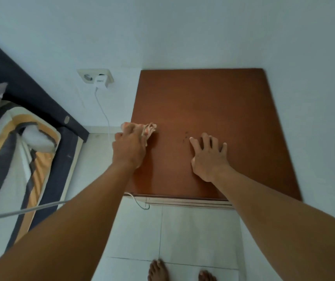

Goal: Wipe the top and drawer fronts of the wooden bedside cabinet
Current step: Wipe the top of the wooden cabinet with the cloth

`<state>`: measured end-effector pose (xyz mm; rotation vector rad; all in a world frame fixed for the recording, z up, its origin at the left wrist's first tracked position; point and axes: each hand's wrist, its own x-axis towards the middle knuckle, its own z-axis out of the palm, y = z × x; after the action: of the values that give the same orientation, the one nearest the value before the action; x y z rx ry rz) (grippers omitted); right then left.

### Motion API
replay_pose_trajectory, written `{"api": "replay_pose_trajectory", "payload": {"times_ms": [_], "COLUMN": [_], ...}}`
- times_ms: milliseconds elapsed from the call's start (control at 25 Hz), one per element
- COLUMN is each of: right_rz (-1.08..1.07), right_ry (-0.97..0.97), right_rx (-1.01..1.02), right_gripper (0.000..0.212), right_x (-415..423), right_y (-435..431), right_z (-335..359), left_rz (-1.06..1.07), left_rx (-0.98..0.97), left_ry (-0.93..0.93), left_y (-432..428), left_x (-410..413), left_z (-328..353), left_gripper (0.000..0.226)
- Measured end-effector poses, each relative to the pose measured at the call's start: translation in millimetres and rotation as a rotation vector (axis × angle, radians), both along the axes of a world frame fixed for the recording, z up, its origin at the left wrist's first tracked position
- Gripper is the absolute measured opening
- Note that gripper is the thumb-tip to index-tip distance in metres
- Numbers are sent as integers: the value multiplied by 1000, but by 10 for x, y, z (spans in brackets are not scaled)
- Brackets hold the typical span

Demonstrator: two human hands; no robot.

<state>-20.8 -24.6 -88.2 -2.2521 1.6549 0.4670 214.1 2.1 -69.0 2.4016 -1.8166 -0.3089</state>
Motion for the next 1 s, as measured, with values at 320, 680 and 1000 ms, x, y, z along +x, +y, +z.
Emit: {"api": "replay_pose_trajectory", "payload": {"times_ms": [320, 680, 1000], "right_rz": [-78, -129, 14], "right_ry": [-23, -69, -126], "right_rx": [16, 40, -109], "right_gripper": [65, 67, 59], "right_x": [52, 78, -449], "right_y": [32, 175, 802], "right_z": [-17, 87, 85], "left_rz": [-36, -182, -187], "left_rx": [-69, 21, 4], "left_ry": [-30, -148, -180], "left_y": [558, 1051, 1398], "left_x": [-17, 123, 48], "left_z": [-451, -505, -512], "left_gripper": [48, 54, 49]}}
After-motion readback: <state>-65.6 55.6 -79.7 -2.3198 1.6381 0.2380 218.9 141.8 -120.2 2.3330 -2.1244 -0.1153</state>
